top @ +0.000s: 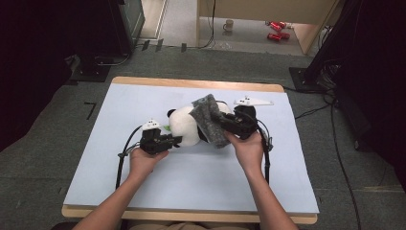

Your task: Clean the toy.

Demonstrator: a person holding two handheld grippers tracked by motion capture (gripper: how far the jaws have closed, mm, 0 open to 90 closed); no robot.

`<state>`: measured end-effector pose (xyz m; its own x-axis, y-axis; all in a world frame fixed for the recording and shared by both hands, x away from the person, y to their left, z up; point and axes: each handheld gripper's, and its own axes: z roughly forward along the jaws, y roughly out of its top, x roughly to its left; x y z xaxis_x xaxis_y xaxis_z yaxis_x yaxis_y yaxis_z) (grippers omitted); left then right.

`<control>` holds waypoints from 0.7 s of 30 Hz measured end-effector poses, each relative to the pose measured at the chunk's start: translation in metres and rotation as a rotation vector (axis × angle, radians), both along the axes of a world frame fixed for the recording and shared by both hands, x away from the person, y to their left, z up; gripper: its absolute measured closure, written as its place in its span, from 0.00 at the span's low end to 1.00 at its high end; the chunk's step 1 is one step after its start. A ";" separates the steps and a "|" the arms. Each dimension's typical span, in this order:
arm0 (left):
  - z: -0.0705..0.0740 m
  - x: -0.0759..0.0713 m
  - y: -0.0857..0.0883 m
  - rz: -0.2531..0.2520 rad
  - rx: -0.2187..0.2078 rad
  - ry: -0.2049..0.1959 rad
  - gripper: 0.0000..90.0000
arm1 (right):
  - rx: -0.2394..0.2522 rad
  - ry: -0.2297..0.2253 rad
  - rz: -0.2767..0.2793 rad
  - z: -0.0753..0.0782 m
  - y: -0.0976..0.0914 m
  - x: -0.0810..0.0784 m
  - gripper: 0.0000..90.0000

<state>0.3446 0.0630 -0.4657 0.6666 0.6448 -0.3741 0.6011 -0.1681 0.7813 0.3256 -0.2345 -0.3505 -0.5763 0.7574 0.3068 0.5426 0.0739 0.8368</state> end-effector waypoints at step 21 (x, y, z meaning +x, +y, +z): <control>0.003 -0.013 0.005 -0.015 0.021 0.019 0.79 | -0.102 0.107 0.110 -0.062 0.059 0.011 0.86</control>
<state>0.3319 0.0683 -0.4628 0.6688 0.6427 -0.3736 0.6134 -0.1933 0.7657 0.3370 -0.1757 -0.4120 -0.6254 0.7222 0.2957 0.6121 0.2190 0.7598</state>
